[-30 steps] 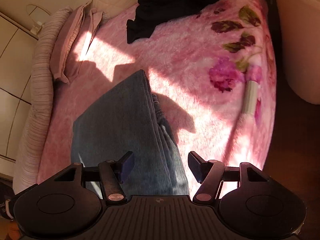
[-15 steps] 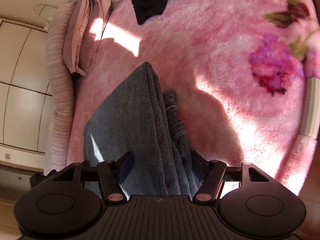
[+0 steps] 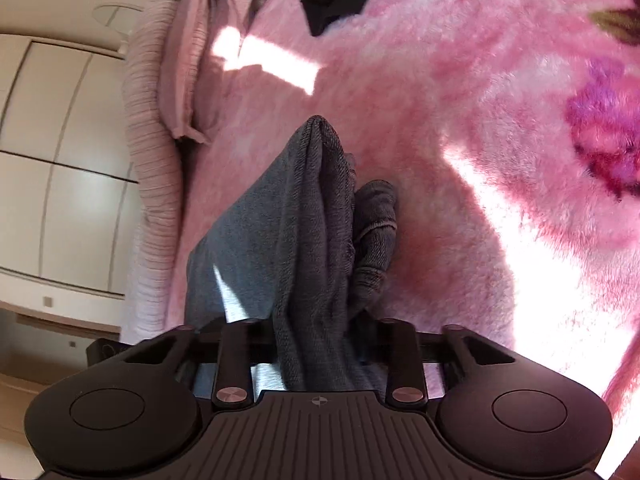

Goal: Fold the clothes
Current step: 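Lift the jeans with both grippers and carry them to the towel stack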

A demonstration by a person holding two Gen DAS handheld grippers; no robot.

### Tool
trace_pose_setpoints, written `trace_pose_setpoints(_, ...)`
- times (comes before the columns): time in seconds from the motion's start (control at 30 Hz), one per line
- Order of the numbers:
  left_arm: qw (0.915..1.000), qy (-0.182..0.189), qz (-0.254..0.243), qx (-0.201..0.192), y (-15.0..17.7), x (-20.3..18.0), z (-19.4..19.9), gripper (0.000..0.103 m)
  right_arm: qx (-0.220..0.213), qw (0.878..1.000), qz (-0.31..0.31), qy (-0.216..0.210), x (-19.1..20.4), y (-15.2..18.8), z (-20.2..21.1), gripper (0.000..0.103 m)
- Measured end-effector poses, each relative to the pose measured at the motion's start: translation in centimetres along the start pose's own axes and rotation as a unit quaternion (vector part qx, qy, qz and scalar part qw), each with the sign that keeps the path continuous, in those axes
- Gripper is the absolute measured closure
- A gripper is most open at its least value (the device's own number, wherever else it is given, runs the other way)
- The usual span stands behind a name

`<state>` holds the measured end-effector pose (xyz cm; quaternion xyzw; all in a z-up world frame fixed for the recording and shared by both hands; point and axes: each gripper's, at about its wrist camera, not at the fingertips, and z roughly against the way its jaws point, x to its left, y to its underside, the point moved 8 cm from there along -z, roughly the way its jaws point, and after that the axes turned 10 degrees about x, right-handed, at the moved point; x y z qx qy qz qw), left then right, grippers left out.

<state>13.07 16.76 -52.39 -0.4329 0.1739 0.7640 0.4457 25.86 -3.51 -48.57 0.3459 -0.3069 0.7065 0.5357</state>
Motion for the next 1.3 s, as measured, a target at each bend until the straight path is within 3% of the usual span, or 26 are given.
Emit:
trace_pose_setpoints(0.17,0.9993,-0.002,0.008,-0.035,3.2,-1.2,3.6,0.066,0.027,0.999,0.011,-0.035,2.6,2.4,0.8,0.077)
trace_pose_setpoints(0.33,0.9939,-0.019,0.050,-0.097,9.7,-1.9,10.2,0.066,0.082,0.994,0.027,-0.064,6.7,6.7,0.6,0.077)
trace_pose_setpoints(0.6,0.9657,-0.051,0.141,-0.212,22.1,-5.6,22.1,0.066,0.191,0.974,0.084,-0.082,16.7,15.3,0.2,0.077)
trace_pose_setpoints(0.87,0.9233,-0.073,0.170,-0.337,35.6,-8.7,35.9,0.066,0.273,0.941,0.169,-0.111,28.3,25.9,-1.3,0.077)
trace_pose_setpoints(1.1,0.8868,-0.108,0.182,-0.411,50.7,-9.0,49.2,0.066,0.315,0.914,0.208,-0.149,37.6,42.3,-3.9,0.077)
trace_pose_setpoints(1.3,0.8427,-0.140,0.208,-0.476,61.9,-9.6,57.9,0.066,0.373,0.881,0.231,-0.176,44.4,54.8,-6.8,0.077)
